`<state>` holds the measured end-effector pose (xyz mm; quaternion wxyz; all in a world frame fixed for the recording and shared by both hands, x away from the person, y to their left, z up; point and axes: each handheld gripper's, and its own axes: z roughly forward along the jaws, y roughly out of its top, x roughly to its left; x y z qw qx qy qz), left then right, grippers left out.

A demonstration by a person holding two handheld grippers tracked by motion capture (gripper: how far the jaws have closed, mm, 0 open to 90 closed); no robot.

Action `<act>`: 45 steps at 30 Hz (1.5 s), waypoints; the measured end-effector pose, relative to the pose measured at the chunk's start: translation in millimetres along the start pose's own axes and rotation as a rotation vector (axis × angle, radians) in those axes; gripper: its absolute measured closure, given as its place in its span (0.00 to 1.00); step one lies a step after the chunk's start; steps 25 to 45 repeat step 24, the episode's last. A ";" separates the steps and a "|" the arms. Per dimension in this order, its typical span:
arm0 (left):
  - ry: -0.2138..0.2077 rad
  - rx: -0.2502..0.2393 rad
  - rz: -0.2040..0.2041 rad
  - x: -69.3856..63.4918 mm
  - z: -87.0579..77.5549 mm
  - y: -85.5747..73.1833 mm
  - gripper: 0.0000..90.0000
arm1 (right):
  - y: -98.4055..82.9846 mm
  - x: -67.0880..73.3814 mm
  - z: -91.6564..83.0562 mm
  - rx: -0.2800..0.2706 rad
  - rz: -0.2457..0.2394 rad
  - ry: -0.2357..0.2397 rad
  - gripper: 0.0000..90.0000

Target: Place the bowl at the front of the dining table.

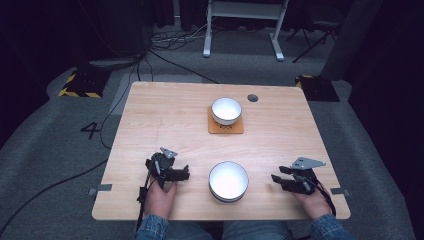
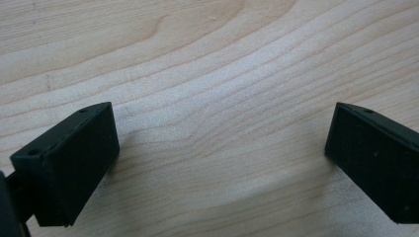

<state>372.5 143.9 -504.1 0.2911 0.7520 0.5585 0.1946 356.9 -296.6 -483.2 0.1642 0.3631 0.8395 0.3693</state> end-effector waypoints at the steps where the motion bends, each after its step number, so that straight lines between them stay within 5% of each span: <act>1: -0.001 0.000 0.001 0.1 0.0 0.0 0.00 | 0.0 0.0 0.0 0.000 0.000 0.000 0.54; 11: -0.001 0.000 0.002 0.1 0.0 0.0 0.00 | -11.0 9.9 10.3 -0.026 0.022 -0.018 0.49; 23: -0.004 0.002 0.000 -0.1 -0.1 -0.2 0.00 | -12.3 9.8 17.3 -0.015 -0.007 -0.008 0.25; 45: -0.004 0.001 0.000 -0.1 0.0 -0.2 0.00 | -12.3 9.8 17.3 -0.015 -0.007 -0.008 0.25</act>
